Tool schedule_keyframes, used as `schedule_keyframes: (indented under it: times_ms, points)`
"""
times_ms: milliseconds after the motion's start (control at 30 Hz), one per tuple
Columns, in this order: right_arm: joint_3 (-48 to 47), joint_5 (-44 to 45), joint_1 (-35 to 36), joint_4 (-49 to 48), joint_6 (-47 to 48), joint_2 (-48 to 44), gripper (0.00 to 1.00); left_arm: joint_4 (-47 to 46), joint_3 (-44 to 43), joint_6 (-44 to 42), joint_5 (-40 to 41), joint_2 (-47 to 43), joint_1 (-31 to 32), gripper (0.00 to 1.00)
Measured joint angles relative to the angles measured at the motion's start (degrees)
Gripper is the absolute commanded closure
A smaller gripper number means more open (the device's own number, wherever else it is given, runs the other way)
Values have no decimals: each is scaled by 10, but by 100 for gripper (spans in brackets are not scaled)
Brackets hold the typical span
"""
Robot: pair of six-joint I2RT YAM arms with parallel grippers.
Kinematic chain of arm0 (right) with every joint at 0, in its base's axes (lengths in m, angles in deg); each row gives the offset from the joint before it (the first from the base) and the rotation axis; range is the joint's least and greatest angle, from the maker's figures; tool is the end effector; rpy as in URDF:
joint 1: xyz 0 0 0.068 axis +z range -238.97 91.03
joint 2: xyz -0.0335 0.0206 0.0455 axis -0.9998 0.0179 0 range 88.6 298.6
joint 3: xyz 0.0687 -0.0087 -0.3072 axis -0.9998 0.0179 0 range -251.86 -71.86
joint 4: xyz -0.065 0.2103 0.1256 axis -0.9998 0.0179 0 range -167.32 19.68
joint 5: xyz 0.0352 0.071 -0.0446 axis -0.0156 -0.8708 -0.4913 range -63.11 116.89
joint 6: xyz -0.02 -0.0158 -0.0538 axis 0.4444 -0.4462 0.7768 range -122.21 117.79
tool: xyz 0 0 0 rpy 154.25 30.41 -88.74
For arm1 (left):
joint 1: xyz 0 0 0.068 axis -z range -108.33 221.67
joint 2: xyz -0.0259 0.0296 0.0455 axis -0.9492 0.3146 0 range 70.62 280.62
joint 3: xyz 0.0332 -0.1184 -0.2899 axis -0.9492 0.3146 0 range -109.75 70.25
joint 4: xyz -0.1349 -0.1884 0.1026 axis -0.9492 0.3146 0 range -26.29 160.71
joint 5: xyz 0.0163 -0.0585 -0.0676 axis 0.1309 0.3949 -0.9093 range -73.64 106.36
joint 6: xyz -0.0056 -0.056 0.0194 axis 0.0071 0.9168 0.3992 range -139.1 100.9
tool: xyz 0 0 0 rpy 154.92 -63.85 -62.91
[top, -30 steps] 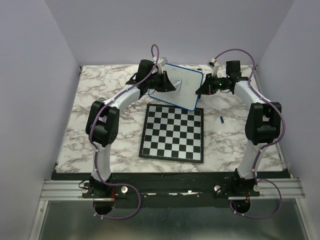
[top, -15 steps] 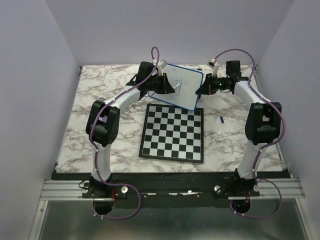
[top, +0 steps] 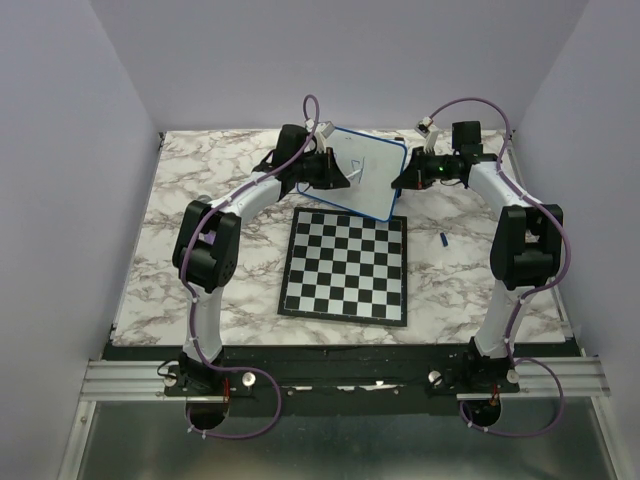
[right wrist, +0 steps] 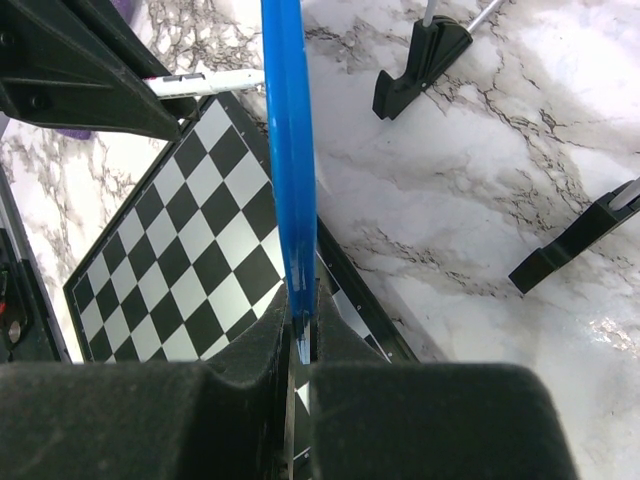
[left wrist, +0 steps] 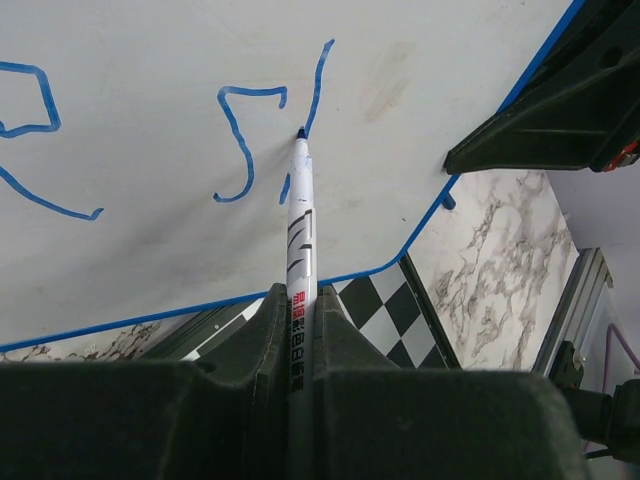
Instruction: Write a sentence on the whiteboard
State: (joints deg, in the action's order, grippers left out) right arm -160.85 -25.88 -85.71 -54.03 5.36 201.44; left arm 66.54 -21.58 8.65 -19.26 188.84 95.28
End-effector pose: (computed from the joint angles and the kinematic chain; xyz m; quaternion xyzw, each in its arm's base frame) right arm 0.4454 0.0600 0.2824 -0.2404 0.8148 0.4011 0.3427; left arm 0.4472 -0.2233 0.2796 0.1250 0.8263 -0.4465 0.3197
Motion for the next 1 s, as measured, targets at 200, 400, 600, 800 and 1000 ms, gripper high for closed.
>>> schedule_keyframes:
  times_ms: [200,400,600,800,1000]
  points:
    - [0,0,0,0,0,0,100,2,-5,0,-2,1,0,100]
    - [0,0,0,0,0,0,100,4,-13,0,-9,5,1,100]
    - [0,0,0,0,0,0,100,4,-14,-1,-14,7,3,100]
    - [0,0,0,0,0,0,100,7,-14,-4,-18,7,5,100]
    - [0,0,0,0,0,0,100,9,-7,-8,-21,7,5,100]
